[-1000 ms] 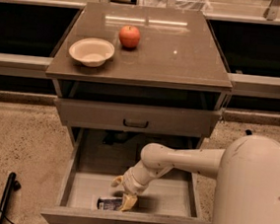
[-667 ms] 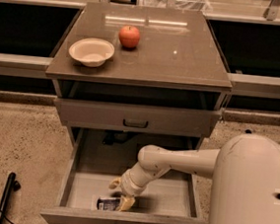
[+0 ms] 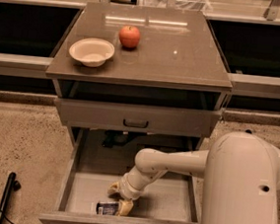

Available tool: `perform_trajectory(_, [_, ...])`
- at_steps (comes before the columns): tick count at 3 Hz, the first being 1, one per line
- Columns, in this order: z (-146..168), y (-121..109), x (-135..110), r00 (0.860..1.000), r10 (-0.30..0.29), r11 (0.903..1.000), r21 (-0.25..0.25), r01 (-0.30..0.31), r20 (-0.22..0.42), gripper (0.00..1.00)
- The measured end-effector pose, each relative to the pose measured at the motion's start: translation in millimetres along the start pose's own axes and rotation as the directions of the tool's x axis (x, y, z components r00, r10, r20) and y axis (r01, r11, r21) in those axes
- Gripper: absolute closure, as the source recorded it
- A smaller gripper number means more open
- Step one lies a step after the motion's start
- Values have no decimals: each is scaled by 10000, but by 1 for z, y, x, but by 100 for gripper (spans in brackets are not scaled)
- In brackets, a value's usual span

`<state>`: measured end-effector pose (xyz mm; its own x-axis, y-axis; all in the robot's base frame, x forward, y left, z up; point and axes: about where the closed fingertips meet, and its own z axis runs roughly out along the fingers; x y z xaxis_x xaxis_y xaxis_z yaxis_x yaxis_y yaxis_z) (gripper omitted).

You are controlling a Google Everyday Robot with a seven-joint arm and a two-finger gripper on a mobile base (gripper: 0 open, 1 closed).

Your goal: Pick rxbar blueberry from middle drawer and place on counter

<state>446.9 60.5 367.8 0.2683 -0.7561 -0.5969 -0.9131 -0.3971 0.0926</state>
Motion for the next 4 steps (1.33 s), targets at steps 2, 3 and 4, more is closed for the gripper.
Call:
perform_trajectory(2, [-2, -28, 19, 9990, 340, 9979, 568, -324, -278, 30])
perform_trajectory(3, [-6, -39, 28, 9980, 527, 9942, 953, -491, -352, 30])
perform_trajectory(4, [-17, -53, 36, 9968, 749, 9858, 1527, -696, -294, 30])
